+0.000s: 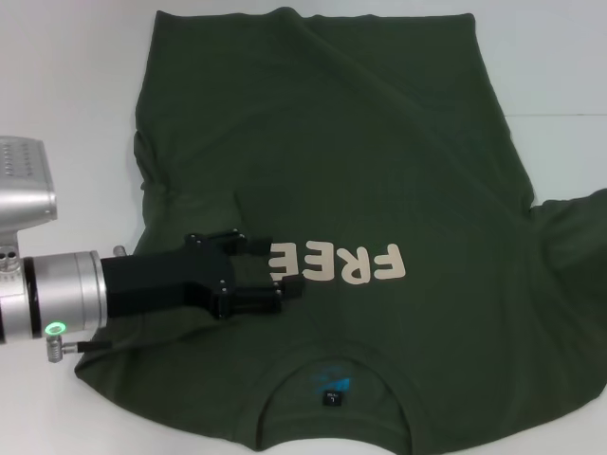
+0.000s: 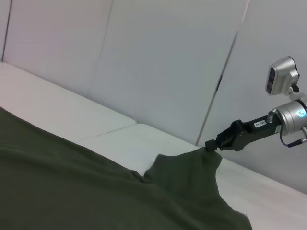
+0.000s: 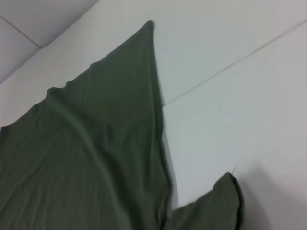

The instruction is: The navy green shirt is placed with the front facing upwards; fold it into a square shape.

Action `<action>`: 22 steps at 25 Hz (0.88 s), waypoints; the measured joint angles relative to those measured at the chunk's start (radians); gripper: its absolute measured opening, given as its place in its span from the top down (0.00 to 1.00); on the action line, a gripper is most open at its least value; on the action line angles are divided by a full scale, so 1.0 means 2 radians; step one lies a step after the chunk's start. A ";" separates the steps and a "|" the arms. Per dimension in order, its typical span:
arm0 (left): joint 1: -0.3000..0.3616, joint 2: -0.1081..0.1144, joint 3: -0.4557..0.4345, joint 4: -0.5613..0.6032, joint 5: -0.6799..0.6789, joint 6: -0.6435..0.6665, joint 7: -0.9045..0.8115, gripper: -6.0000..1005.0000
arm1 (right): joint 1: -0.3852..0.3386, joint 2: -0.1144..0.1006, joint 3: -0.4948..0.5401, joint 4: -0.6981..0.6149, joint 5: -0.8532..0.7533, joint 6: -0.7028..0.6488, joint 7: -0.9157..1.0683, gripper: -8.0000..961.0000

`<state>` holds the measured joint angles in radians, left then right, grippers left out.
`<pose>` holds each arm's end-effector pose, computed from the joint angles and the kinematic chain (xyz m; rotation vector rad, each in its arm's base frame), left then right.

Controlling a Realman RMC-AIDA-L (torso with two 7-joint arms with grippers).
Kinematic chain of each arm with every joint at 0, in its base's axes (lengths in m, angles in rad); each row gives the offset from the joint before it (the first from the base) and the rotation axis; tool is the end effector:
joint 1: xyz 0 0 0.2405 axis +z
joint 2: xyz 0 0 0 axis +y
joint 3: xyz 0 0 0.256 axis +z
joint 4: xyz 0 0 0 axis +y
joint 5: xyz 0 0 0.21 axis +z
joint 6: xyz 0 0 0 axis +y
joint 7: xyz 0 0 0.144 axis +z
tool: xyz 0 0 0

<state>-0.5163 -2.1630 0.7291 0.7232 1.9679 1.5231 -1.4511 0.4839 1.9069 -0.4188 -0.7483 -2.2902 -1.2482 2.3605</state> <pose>-0.2402 0.3281 -0.0240 -2.7124 -0.6859 -0.7739 0.3742 0.3523 0.1278 -1.7109 1.7103 0.5606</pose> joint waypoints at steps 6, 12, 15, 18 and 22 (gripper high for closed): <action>0.001 0.000 -0.007 -0.001 -0.001 0.000 -0.003 0.14 | 0.020 -0.004 -0.003 -0.002 -0.003 0.002 0.000 0.99; 0.001 0.000 -0.010 -0.002 -0.001 0.000 -0.004 0.14 | 0.041 -0.003 -0.012 -0.002 -0.003 -0.021 0.000 0.99; 0.001 0.000 -0.011 -0.002 -0.002 -0.001 -0.004 0.14 | 0.054 -0.001 -0.018 -0.002 -0.003 -0.040 0.002 0.99; 0.000 0.000 -0.011 -0.002 -0.004 -0.004 -0.005 0.14 | 0.067 0.006 -0.033 -0.002 -0.002 -0.054 0.005 0.99; 0.000 0.001 -0.014 -0.002 -0.005 -0.007 -0.006 0.14 | 0.088 0.019 -0.051 0.000 0.000 -0.059 0.006 0.99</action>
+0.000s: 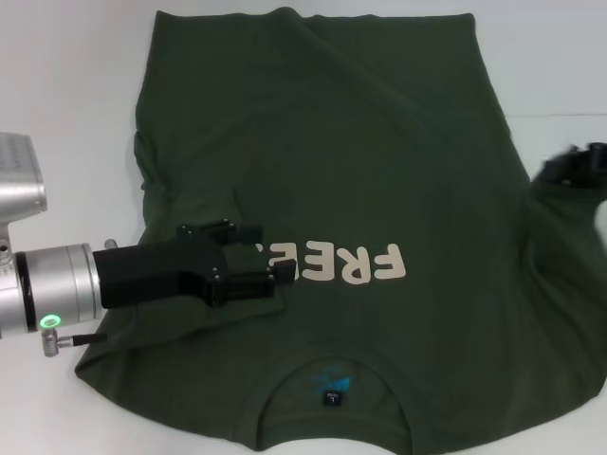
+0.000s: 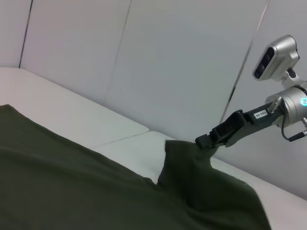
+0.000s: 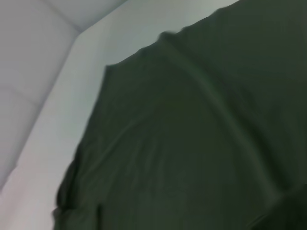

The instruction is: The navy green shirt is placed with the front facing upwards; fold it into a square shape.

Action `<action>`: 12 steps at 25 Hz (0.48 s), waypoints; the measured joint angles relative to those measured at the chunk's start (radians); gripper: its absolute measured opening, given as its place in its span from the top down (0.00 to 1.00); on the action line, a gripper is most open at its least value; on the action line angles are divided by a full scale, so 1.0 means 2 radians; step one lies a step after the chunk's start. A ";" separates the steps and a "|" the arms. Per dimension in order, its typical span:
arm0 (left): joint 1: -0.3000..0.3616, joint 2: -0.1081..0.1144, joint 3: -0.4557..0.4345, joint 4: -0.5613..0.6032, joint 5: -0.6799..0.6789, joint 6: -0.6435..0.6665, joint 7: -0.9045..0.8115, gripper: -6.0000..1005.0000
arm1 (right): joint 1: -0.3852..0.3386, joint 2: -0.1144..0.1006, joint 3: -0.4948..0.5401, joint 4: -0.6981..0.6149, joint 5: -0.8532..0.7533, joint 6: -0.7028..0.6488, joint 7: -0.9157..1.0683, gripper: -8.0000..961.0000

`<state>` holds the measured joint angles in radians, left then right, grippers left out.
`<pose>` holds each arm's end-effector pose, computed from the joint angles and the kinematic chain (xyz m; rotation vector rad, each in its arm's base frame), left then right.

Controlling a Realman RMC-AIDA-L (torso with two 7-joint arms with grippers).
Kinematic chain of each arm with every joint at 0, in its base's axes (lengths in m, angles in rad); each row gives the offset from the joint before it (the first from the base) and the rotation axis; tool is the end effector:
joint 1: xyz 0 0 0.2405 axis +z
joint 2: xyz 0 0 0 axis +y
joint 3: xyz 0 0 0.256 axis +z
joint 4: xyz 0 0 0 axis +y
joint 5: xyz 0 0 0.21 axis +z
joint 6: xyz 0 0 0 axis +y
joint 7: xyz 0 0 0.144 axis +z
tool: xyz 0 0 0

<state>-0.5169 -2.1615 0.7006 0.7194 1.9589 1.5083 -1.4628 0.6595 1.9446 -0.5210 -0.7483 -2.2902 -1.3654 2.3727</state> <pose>-0.2432 0.3319 -0.0194 -2.6636 -0.7190 -0.7930 0.2871 0.3987 0.0873 -2.0775 1.6424 0.5580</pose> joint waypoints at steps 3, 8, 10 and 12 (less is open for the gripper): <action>-0.001 0.000 -0.003 0.000 -0.001 -0.001 -0.001 0.14 | 0.016 0.010 -0.009 0.004 0.001 0.002 -0.001 0.99; -0.002 0.000 -0.003 0.000 -0.001 -0.003 -0.004 0.14 | 0.040 0.030 -0.024 0.008 0.004 0.011 -0.011 0.99; -0.002 0.000 -0.004 0.000 -0.001 -0.005 -0.004 0.14 | 0.044 0.036 -0.025 0.009 0.011 0.013 -0.021 0.96; -0.002 0.000 -0.004 0.000 -0.001 -0.006 -0.005 0.14 | 0.045 0.038 -0.026 0.010 0.017 0.013 -0.024 0.91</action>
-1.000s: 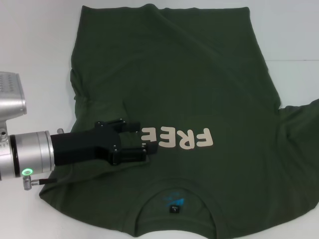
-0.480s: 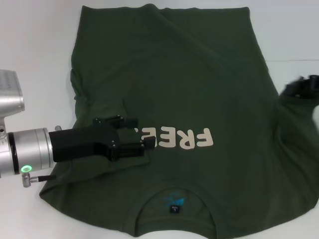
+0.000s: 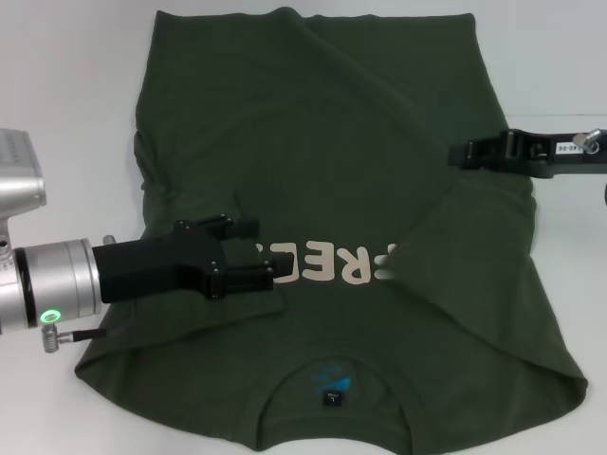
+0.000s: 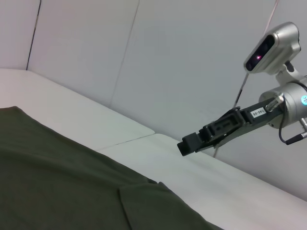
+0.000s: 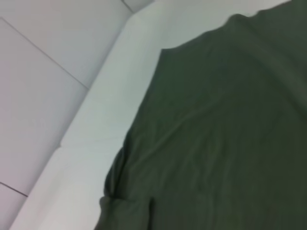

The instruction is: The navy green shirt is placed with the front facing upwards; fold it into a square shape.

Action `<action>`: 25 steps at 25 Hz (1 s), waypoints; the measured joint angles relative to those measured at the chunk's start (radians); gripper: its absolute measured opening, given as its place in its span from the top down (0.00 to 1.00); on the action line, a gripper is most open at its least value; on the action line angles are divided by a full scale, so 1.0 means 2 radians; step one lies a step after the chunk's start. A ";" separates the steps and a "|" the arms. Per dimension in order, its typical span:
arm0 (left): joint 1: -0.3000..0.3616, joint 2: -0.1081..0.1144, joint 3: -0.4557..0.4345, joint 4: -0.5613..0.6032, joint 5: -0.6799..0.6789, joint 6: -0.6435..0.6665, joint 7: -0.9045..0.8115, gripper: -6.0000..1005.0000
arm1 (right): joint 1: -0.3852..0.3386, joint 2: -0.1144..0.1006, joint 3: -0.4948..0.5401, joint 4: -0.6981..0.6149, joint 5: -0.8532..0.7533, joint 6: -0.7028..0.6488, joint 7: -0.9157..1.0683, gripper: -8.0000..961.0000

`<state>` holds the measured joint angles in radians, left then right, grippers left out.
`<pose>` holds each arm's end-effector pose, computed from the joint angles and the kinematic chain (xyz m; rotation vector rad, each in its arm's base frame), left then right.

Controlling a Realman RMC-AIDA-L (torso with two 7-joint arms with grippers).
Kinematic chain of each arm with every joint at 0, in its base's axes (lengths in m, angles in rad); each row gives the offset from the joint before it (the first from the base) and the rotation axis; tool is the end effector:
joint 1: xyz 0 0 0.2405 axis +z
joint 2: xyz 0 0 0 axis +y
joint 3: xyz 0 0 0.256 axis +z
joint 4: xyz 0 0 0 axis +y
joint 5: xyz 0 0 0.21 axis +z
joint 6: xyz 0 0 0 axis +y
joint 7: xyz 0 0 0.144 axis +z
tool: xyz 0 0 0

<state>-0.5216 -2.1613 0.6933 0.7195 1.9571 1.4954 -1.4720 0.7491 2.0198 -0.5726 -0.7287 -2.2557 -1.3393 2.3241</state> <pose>-0.2432 0.3350 -0.0180 -2.6453 -0.7311 -0.7935 0.2369 0.4157 0.0445 -2.2483 1.5529 0.5988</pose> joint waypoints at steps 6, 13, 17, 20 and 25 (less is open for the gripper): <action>0.000 0.001 -0.004 0.000 0.000 0.000 0.000 0.14 | -0.014 -0.006 0.004 0.000 0.026 0.000 -0.008 0.69; 0.004 0.002 -0.022 0.001 0.000 0.004 0.000 0.14 | -0.045 -0.003 0.002 0.021 0.100 -0.012 -0.094 0.34; 0.006 0.004 -0.037 0.002 0.000 0.009 0.000 0.14 | -0.058 0.000 0.004 0.060 0.145 -0.030 -0.181 0.09; 0.009 0.004 -0.041 0.004 0.000 0.016 -0.003 0.14 | -0.068 0.008 0.003 0.077 0.171 -0.050 -0.235 0.07; 0.018 0.006 -0.059 0.007 0.003 0.018 -0.021 0.14 | -0.080 0.029 0.005 0.080 0.180 -0.064 -0.302 0.05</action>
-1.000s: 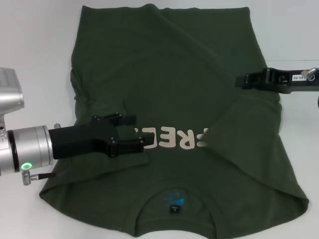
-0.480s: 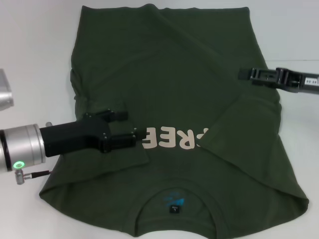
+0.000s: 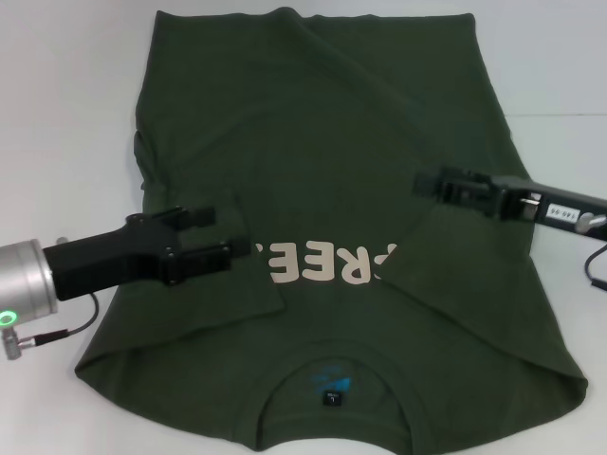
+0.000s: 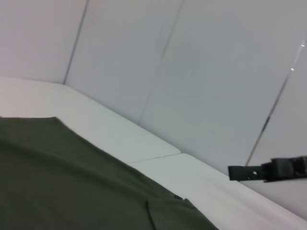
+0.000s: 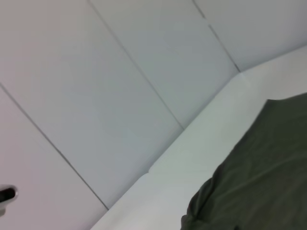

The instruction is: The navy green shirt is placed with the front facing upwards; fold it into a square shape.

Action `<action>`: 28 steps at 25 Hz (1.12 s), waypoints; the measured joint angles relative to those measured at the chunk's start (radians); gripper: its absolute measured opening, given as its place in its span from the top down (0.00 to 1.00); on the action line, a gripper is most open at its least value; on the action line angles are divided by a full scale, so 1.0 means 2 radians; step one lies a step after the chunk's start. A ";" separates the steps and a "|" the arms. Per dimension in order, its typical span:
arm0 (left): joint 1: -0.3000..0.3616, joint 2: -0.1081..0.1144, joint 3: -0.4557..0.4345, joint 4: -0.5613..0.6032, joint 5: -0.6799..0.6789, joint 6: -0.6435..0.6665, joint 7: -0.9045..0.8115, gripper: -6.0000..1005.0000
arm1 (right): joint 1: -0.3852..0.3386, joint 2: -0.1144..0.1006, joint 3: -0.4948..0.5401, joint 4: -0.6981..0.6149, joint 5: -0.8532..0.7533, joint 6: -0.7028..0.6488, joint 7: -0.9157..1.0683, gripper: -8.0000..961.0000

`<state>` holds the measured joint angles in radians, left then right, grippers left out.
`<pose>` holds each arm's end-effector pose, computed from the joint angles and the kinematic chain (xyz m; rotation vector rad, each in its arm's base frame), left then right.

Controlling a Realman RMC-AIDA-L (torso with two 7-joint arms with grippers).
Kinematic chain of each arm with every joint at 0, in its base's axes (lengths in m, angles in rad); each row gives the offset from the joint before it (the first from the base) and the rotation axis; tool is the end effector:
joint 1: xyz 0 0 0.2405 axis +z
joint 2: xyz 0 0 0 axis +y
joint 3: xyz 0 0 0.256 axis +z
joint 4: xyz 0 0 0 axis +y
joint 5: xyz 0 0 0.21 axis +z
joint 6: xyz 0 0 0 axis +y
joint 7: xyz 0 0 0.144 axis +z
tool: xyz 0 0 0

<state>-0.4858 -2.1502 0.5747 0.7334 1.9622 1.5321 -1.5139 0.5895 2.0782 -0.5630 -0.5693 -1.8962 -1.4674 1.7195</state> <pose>-0.2638 0.3292 0.0047 -2.5194 -0.8430 -0.8578 0.2522 0.3598 0.0099 -2.4229 1.1463 0.9978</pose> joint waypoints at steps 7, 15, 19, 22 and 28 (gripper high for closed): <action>0.040 -0.001 -0.023 0.019 0.002 0.000 -0.030 0.14 | 0.001 0.005 -0.003 0.030 0.000 0.001 -0.034 0.04; 0.083 -0.004 -0.056 0.036 0.017 -0.002 -0.038 0.14 | 0.002 0.005 -0.009 0.033 0.000 -0.002 -0.034 0.05; 0.090 -0.003 -0.077 0.047 0.050 -0.006 -0.056 0.14 | 0.004 0.005 -0.009 0.035 0.000 -0.003 -0.031 0.05; 0.091 -0.003 -0.095 0.052 0.075 -0.006 -0.064 0.14 | 0.007 0.006 -0.009 0.039 0.000 -0.004 -0.030 0.05; 0.094 -0.001 -0.114 0.062 0.119 -0.006 -0.078 0.14 | 0.010 0.005 -0.009 0.044 0.000 -0.004 -0.029 0.05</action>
<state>-0.2988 -2.1516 0.3458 0.8569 2.1999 1.5201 -1.6690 0.6101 2.0890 -0.5814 -0.4819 -1.8968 -1.4757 1.6615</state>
